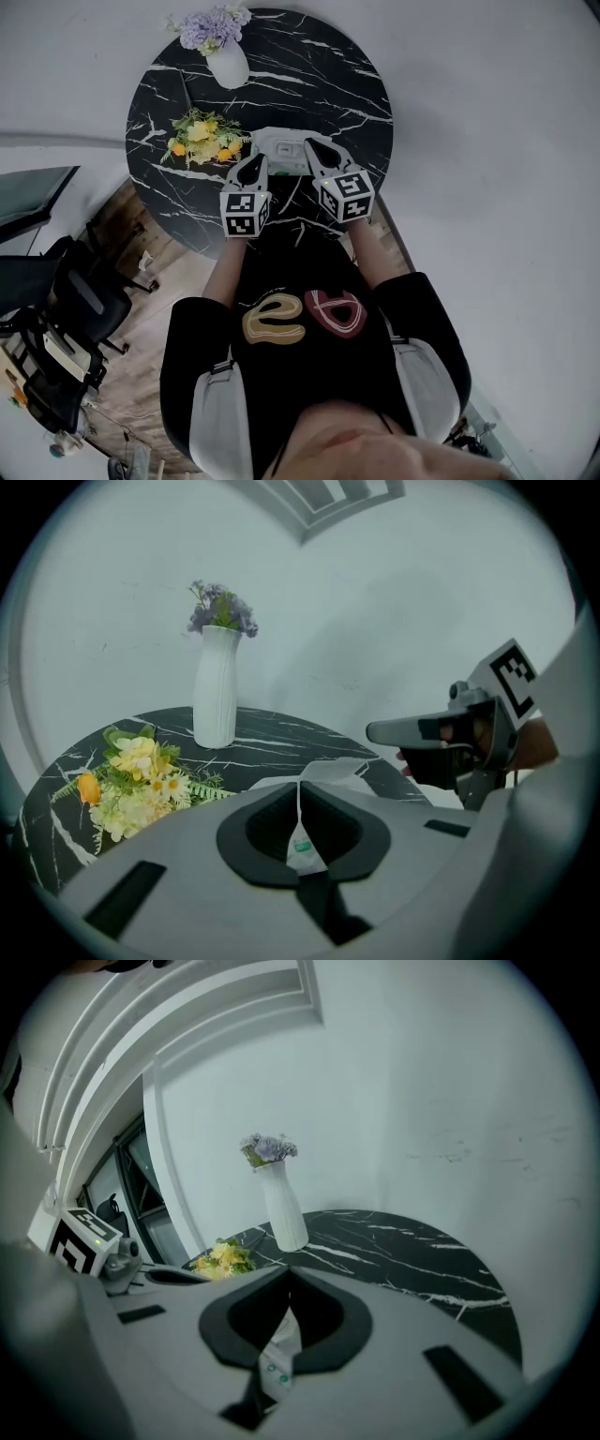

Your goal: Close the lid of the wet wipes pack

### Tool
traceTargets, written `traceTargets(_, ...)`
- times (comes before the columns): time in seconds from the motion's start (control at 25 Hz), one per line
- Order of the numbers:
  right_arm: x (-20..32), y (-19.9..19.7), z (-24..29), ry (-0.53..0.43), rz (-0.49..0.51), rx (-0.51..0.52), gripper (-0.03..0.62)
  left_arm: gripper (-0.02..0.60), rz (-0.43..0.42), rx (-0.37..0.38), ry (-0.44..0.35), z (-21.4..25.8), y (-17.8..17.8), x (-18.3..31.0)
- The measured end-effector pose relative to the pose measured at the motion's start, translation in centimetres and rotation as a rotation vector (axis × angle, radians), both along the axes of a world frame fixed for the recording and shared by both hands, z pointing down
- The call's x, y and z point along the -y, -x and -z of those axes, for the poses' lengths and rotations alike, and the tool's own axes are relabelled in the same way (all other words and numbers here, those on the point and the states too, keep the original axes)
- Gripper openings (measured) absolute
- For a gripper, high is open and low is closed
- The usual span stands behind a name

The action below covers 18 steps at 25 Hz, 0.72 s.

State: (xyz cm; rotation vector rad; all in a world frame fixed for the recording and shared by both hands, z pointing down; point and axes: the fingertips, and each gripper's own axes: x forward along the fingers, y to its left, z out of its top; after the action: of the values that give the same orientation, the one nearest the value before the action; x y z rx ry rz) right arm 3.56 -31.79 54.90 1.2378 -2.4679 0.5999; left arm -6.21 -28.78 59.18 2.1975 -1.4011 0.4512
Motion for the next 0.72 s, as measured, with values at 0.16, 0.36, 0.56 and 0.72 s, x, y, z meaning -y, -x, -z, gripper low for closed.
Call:
traceTargets(0.16, 0.3, 0.6, -1.1, 0.031, 0.015, -0.005, 0.012, 0.023, -0.006, 0.025, 0.03, -1.4, -0.3, 0.4)
traceTargets(0.36, 0.7, 0.9, -1.9, 0.053, 0.029, -0.009, 0.011, 0.023, -0.009, 0.034, 0.07, -2.7, -0.6, 0.8)
traceTargets(0.56, 0.9, 0.9, -2.7, 0.071, 0.035, -0.013, 0.012, 0.023, -0.005, 0.036, 0.091, -3.6, -0.9, 0.9)
traceTargets(0.72, 0.7, 1.1, -3.4, 0.085, 0.038, -0.022, 0.011, 0.023, -0.012, 0.032, 0.102, -4.0, -1.1, 0.9)
